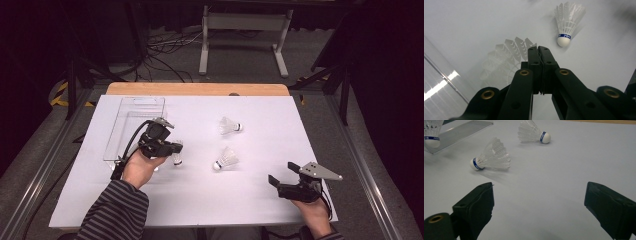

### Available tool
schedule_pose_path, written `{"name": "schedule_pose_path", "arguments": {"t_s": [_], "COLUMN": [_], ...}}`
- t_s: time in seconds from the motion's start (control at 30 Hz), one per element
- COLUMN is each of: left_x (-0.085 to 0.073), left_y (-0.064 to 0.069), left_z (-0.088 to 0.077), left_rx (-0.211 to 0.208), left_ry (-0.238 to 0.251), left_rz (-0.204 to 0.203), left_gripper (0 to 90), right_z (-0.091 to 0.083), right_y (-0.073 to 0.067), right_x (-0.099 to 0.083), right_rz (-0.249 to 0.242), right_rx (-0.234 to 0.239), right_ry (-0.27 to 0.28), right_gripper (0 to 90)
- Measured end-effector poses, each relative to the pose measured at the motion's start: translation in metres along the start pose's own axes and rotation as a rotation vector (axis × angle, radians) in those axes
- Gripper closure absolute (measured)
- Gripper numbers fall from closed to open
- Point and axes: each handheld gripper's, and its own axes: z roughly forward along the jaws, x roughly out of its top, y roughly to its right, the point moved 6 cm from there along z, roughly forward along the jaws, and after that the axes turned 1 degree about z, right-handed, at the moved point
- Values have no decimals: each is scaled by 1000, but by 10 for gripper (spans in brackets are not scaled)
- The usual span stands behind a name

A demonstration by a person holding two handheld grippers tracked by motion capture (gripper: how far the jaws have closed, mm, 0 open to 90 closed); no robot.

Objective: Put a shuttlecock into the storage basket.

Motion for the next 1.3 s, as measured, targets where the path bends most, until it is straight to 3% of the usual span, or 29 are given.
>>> {"name": "schedule_pose_path", "arguments": {"t_s": [1.3], "left_x": [1], "left_y": [-20], "left_z": [-38], "left_rx": [24], "left_ry": [86], "left_rz": [-42], "left_gripper": [888], "right_z": [0], "right_y": [0], "right_x": [-1], "right_rz": [10], "right_rx": [2], "right_ry": [-3], "right_gripper": [97]}}
